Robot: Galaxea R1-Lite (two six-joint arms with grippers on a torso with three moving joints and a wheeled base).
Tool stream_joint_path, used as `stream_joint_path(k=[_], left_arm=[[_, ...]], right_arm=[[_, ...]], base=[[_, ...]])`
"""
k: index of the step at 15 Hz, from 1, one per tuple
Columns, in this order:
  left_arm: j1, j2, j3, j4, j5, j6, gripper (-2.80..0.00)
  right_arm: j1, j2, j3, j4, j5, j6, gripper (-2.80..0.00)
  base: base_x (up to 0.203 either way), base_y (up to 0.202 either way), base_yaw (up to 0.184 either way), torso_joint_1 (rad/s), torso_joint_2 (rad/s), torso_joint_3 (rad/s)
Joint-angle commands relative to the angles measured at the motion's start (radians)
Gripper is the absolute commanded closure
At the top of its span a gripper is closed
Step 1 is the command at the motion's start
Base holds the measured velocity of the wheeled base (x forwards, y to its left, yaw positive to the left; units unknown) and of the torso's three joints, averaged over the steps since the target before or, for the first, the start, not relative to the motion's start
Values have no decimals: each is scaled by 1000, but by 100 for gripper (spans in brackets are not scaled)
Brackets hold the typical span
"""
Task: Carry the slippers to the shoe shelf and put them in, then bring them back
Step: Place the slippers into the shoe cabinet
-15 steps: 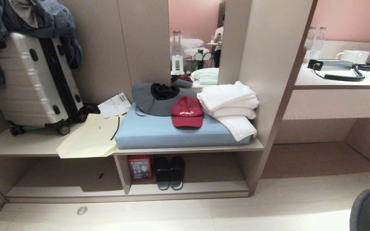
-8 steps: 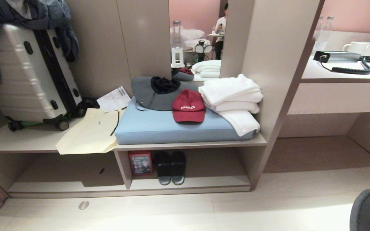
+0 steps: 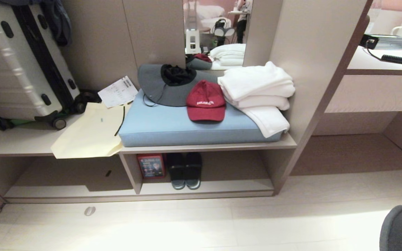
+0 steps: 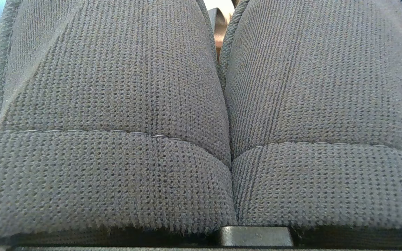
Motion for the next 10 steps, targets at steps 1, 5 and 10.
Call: stream_joint_path(k=[1,5,10], left_arm=[[-1,1,0,0,0,-1,0],[0,1,0,0,0,-1,0],[1,1,0,0,0,-1,0]], right_arm=[[0,1,2,-1,0,0,0],[0,1,2,-1,0,0,0],[0,1,2,-1,0,0,0]], base=[[0,0,0,2,2,-194],[0,0,0,6,2,-198],[0,0,0,4,3,-199]])
